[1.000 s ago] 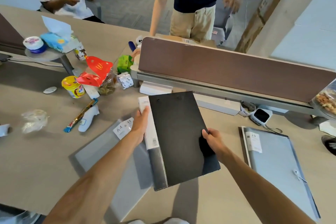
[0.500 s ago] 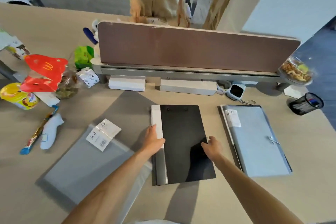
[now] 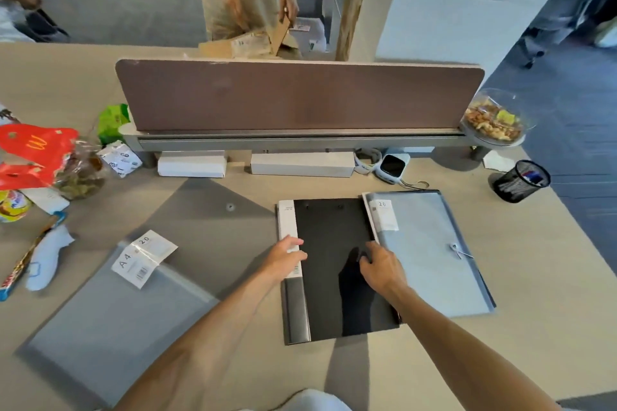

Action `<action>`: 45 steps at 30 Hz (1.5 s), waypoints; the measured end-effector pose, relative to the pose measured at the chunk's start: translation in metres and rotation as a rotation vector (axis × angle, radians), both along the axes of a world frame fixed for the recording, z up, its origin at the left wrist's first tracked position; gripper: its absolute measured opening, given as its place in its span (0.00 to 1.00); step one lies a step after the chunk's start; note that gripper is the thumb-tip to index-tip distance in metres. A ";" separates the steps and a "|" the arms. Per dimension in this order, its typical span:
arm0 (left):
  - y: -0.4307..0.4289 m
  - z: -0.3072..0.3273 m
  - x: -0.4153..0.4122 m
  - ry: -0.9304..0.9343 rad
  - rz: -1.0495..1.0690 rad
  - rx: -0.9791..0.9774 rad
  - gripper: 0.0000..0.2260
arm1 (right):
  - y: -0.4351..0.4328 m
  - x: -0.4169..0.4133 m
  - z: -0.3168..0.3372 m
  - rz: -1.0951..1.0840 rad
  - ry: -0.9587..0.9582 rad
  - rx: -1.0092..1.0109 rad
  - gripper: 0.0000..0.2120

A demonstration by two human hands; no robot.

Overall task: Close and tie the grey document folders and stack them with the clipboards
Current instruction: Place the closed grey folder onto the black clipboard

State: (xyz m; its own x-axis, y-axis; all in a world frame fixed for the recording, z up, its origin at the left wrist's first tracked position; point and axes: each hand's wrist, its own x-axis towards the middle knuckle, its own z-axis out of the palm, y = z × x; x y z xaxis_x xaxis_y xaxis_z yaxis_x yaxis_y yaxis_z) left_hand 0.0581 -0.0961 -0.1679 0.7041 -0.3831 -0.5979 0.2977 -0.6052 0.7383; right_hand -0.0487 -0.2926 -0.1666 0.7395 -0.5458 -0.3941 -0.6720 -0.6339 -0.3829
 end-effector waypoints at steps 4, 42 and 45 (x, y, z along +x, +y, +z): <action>-0.048 0.015 -0.019 0.020 0.040 -0.048 0.18 | -0.055 -0.013 0.016 -0.042 -0.143 0.055 0.18; -0.087 0.005 -0.068 0.057 0.551 -0.134 0.23 | -0.145 -0.037 -0.027 -0.133 -0.080 0.565 0.27; -0.055 -0.007 -0.057 0.047 0.552 -0.096 0.22 | -0.121 -0.032 -0.022 -0.138 -0.069 0.617 0.24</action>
State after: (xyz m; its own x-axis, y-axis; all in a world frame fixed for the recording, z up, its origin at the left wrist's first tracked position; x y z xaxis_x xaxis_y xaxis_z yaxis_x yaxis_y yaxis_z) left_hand 0.0011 -0.1514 -0.1753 0.7888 -0.0194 -0.6143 0.5853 -0.2812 0.7605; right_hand -0.0803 -0.4131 -0.1890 0.7137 -0.3255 -0.6202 -0.6922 -0.1918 -0.6958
